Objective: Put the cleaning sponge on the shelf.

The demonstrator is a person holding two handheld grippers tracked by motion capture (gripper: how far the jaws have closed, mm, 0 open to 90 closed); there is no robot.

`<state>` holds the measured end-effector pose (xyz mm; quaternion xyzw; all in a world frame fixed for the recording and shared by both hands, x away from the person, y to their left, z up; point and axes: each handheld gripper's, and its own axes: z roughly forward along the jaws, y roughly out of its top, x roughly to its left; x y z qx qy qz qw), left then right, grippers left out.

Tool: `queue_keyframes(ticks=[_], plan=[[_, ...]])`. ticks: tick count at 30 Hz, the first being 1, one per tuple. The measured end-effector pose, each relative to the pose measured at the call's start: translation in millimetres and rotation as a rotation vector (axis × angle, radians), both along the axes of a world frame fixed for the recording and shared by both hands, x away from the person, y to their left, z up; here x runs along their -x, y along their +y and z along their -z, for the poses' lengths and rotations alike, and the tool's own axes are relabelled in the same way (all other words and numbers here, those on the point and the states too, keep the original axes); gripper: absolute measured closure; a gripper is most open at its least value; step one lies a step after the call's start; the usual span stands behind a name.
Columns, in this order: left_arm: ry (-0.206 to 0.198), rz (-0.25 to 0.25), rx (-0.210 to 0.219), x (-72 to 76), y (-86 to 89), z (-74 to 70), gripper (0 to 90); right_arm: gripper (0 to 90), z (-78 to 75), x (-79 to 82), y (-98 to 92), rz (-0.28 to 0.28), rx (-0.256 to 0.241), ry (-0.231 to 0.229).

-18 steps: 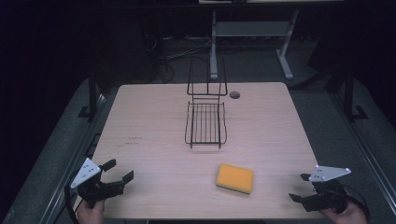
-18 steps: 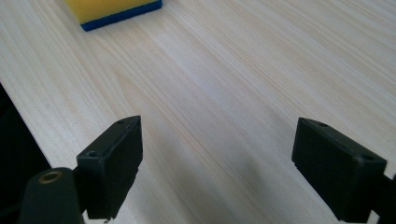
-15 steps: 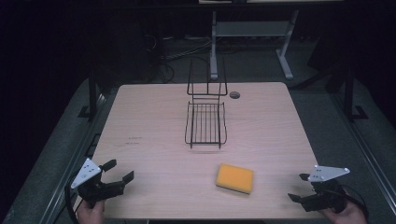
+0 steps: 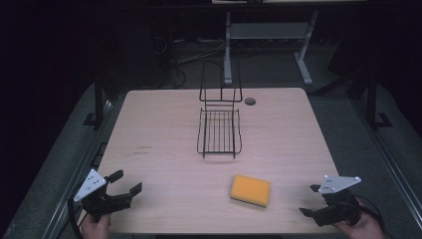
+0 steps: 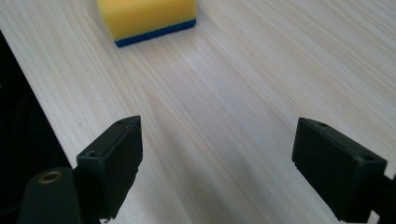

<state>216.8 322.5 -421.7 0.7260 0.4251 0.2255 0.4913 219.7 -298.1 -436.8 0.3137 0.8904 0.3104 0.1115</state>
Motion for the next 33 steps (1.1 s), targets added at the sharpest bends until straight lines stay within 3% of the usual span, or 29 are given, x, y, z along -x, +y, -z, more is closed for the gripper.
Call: queue_keyframes(ticks=[33], plan=[[-0.002, 0.007, -0.014, -0.2, -2.2, -0.8, 14.1, 15.6, -12.7, -15.3, 41.3, -0.145, -0.007, 0.023]])
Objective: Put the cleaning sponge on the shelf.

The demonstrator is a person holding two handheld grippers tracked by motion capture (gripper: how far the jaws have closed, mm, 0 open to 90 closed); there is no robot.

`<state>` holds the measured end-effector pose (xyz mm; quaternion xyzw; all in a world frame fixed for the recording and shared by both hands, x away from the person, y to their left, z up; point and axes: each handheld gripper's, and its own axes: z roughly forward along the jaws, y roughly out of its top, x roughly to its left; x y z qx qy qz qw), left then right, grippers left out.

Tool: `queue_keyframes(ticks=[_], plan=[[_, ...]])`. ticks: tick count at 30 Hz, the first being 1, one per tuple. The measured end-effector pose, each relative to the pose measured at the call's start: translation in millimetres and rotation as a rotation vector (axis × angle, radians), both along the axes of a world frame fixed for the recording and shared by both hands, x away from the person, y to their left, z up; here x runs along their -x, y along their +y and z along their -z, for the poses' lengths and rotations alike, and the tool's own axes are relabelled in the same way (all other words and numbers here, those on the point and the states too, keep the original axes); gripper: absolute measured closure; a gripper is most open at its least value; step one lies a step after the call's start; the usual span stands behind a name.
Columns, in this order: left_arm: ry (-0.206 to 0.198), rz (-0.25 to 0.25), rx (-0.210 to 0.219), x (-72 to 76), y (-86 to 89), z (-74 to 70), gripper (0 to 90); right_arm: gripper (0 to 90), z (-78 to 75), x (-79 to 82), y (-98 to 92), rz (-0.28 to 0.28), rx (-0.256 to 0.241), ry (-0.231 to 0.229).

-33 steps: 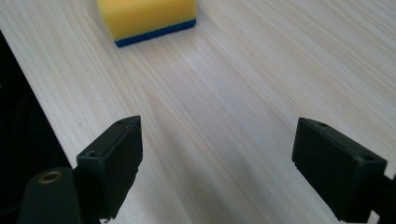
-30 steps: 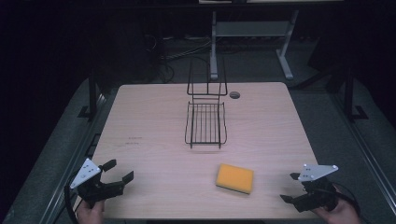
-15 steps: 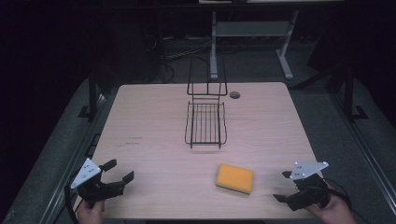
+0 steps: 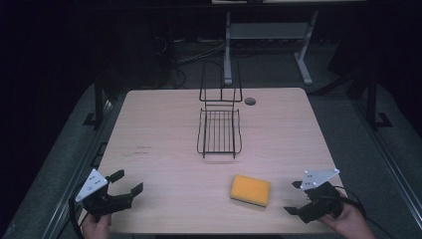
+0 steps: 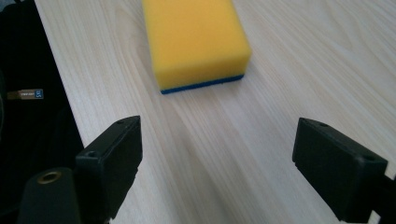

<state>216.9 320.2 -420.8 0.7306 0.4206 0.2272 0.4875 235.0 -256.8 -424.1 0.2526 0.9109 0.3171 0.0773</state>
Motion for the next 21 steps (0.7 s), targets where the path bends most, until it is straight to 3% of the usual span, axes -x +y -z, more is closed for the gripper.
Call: queue_keyframes(ticks=[21], plan=[[-0.004, 0.004, -0.005, 0.4, -0.5, -1.1, 14.0, 15.6, -5.5, -19.4, 34.0, -0.109, 0.005, 0.028]])
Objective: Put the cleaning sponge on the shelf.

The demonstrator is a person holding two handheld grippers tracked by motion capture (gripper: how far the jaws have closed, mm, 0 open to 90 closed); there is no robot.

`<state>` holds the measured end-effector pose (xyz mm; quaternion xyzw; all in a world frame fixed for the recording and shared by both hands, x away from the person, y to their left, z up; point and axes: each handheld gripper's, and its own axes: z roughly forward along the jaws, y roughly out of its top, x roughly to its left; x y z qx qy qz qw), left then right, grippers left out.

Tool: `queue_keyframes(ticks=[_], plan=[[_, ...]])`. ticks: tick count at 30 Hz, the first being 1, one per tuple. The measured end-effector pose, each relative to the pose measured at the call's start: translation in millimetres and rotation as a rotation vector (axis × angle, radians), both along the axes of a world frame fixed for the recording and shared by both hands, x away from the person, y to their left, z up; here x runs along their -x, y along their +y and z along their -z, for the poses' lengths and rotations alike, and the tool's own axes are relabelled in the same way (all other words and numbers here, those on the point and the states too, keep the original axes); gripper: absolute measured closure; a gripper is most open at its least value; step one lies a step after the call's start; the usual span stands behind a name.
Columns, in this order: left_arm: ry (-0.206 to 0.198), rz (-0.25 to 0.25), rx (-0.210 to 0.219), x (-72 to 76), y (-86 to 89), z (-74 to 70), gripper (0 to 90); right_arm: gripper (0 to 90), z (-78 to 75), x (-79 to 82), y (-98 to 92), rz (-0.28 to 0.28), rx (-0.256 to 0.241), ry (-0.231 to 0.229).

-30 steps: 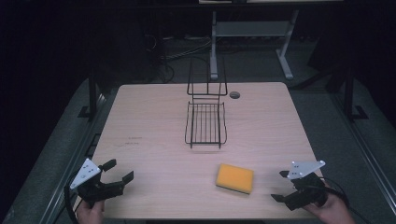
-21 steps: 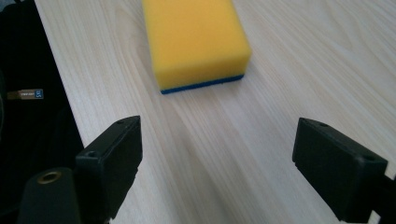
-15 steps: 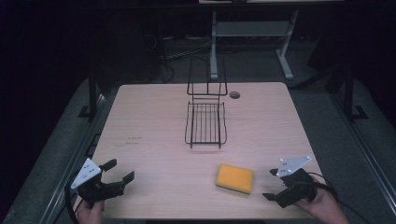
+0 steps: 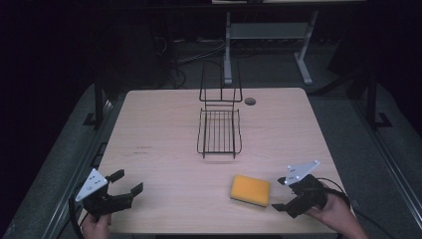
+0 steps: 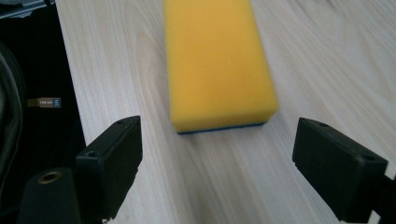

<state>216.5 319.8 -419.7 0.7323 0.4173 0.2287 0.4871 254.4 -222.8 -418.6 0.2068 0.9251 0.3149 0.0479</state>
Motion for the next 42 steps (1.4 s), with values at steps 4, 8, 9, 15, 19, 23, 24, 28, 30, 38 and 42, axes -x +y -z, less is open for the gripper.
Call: queue_keyframes(ticks=[4, 8, 9, 15, 19, 23, 24, 28, 30, 38, 42], plan=[[0.000, 0.000, -0.001, -0.2, 0.3, 0.0, 14.1, 15.6, -1.9, -5.5, 9.3, -0.023, 0.010, 0.008], [-0.003, 0.000, 0.001, 0.3, 0.3, -0.2, 14.1, 15.6, -4.0, -10.0, 16.4, -0.037, 0.012, 0.011], [-0.003, 0.000, 0.001, 0.3, 0.3, -0.2, 14.0, 15.6, -4.0, -10.0, 16.4, -0.037, 0.012, 0.011], [-0.001, -0.001, 0.002, 0.6, 0.5, -0.3, 14.0, 15.6, -4.8, -15.1, 23.9, -0.057, 0.013, 0.019], [0.001, -0.001, 0.001, 0.5, 0.3, -0.1, 14.0, 15.6, -5.4, -17.4, 26.8, -0.062, 0.017, 0.026], [0.001, -0.001, -0.001, 0.3, -0.7, -0.1, 14.0, 15.6, -5.4, -19.8, 30.6, -0.071, 0.020, 0.028], [0.002, 0.002, -0.006, 0.2, -0.6, -0.2, 14.0, 15.6, -5.6, -20.6, 31.7, -0.076, 0.022, 0.029], [0.000, 0.001, -0.001, 0.4, -1.5, -0.3, 14.0, 15.6, -6.9, -22.4, 35.2, -0.085, 0.022, 0.029], [-0.002, 0.001, -0.005, 0.6, -1.7, -0.6, 14.0, 15.6, -8.0, -22.9, 36.9, -0.089, 0.028, 0.027], [-0.001, 0.003, -0.005, 0.6, -2.3, -0.6, 14.0, 15.3, -9.4, -25.9, 41.8, -0.101, 0.028, 0.035], [0.000, 0.004, -0.005, 0.7, -2.7, -0.6, 14.0, 15.3, -10.4, -26.4, 44.6, -0.109, 0.031, 0.035]])
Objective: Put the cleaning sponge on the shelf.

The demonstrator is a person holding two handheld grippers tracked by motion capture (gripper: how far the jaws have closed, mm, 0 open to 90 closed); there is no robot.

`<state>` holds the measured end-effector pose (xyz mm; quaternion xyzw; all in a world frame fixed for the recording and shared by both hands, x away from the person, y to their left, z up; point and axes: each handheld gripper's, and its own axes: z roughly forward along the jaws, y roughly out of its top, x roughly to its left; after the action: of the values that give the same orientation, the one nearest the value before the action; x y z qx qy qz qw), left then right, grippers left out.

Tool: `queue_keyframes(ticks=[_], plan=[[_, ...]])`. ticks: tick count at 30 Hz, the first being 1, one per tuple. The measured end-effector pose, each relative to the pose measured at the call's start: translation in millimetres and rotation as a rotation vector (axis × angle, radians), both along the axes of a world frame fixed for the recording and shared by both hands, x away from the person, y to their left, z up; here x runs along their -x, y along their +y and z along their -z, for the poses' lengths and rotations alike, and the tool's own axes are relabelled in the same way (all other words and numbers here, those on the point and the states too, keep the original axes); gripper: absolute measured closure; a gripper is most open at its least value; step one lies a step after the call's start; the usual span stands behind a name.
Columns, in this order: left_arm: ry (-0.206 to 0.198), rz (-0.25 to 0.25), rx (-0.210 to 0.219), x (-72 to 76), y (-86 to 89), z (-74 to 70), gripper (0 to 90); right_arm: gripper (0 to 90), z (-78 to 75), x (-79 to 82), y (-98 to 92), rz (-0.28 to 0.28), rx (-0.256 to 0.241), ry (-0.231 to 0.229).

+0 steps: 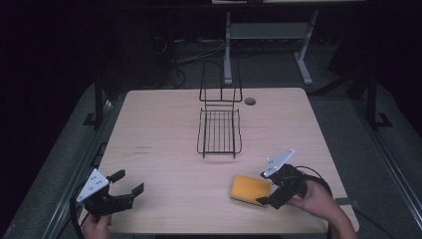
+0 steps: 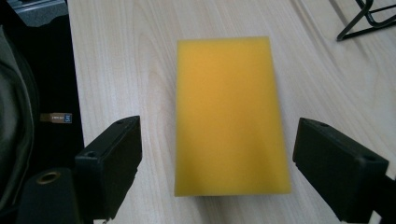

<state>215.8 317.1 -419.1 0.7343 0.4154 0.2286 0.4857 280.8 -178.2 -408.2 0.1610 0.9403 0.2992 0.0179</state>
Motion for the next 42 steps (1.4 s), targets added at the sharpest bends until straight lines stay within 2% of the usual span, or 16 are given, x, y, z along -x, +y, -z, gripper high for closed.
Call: queue_keyframes(ticks=[22, 34, 42], plan=[[-0.002, 0.005, -0.001, 0.2, -0.3, -0.6, 14.0, 15.3, 3.7, -8.4, 19.7, -0.038, 0.031, 0.015], [-0.002, 0.006, 0.001, -0.1, 1.2, -0.8, 14.0, 15.3, 16.7, -16.1, 29.0, -0.037, 0.085, 0.028], [-0.001, 0.009, -0.002, -0.5, 0.4, -0.8, 14.0, 15.3, 20.7, -19.3, 31.1, -0.040, 0.098, 0.032]])
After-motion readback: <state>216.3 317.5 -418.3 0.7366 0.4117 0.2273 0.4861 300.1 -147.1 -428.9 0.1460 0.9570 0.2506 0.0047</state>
